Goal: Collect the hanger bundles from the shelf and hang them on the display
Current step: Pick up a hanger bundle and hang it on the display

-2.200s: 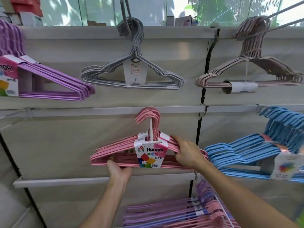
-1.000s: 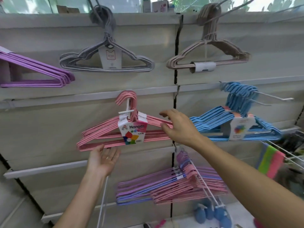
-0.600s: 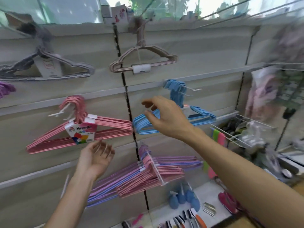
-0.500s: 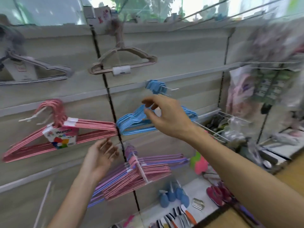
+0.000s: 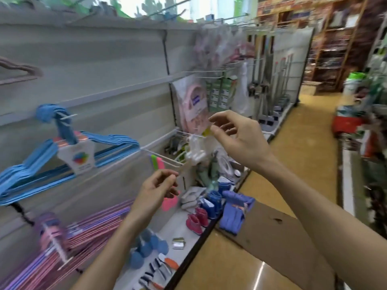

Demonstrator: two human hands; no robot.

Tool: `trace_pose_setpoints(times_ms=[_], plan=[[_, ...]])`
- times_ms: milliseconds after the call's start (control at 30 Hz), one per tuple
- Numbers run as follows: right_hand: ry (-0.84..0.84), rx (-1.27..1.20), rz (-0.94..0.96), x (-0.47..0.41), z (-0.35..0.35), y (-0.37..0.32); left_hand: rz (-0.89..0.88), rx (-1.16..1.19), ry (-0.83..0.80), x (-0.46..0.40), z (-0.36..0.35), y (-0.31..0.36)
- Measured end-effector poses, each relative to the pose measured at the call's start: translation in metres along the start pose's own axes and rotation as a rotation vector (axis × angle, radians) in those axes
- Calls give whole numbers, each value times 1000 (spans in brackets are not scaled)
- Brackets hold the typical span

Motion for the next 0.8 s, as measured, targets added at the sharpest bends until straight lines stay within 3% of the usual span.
trace_pose_setpoints(times_ms=[433, 600, 800], plan=[[195, 169, -246, 19, 117, 125, -128, -172, -396, -79, -192, -14], [247, 211, -321, 5, 131, 185, -205, -325, -498, -126, -236, -41], [277, 238, -459, -18, 122, 283, -162, -383, -554, -224, -277, -92]])
Point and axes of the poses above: each hand's wrist, its own x-axis away from the middle knuckle, its own z-axis out of the back of the hand, y = z × x, the point moved 10 cm from there along -x, towards the middle knuckle, and after that the axes turned 5 degrees about -x, right-handed, at the moved point
